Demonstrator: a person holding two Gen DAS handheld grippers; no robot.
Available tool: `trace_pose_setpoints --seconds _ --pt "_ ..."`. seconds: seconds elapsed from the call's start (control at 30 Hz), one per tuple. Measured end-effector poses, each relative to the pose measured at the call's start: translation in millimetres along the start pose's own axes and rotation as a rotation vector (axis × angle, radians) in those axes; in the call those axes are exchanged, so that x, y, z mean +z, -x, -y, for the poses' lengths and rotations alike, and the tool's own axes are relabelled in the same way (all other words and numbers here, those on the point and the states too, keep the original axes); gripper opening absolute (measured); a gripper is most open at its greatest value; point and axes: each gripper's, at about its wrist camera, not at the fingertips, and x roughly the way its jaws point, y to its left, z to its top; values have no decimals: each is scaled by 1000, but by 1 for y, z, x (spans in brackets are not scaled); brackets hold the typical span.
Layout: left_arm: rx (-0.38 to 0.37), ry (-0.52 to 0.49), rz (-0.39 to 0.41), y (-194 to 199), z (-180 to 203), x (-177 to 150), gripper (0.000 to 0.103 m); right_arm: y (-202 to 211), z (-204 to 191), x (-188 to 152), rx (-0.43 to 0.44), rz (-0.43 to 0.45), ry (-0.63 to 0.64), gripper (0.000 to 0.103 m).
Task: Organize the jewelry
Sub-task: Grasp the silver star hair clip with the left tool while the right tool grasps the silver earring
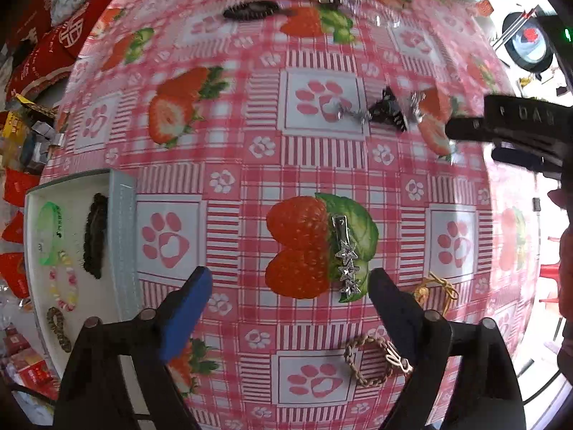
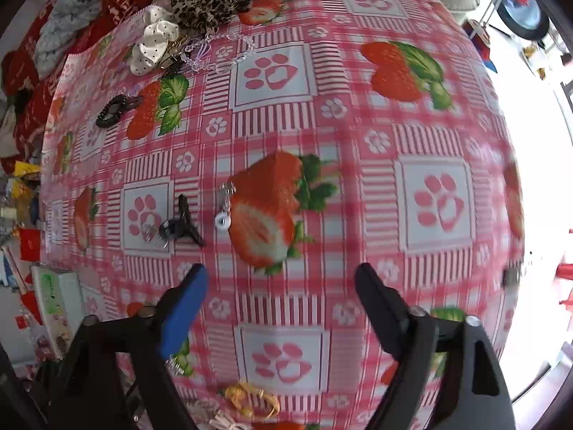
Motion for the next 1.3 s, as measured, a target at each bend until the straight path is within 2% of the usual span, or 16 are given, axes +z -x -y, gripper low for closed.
trace_pose_setpoints --seconds 0.1,0.23,0.33,0.47,0.53,0.6,0.7,0.8,0.87,0.9,1.0,1.17,1.3 --pt "1 12 -11 -10 2 2 94 -8 -6 8 -11 -2 38 72" --pt "3 19 -18 -18 6 1 93 -15 -16 13 -4 0 88 70" --pt "8 24 -25 -24 11 -1 83 -19 -27 16 -8 5 131 68" --pt "23 29 -35 -32 21 -1 83 -26 -37 20 -32 8 173 59" --pt "28 33 -32 -34 24 -2 82 -29 -43 22 -50 14 190 58" --pt "34 36 -36 -39 27 -4 70 -30 -49 23 -70 27 218 58" --pt "33 50 -40 -42 29 -3 69 -35 -63 25 -105 42 266 55" --pt "25 57 -38 -42 33 -3 60 -38 -71 24 -136 52 298 52" --pt "27 44 -35 -40 38 -3 46 -39 -76 23 -136 52 309 49" --pt "26 36 -34 -40 40 -2 42 -39 -78 23 -136 50 317 47" --pt "14 26 -38 -40 48 3 22 -40 -84 22 -131 46 334 32" --pt "-28 51 -37 -31 43 3 23 -37 -77 23 -129 48 315 11" --pt "-38 60 -17 -20 35 0 23 -29 -57 23 -66 34 281 11"
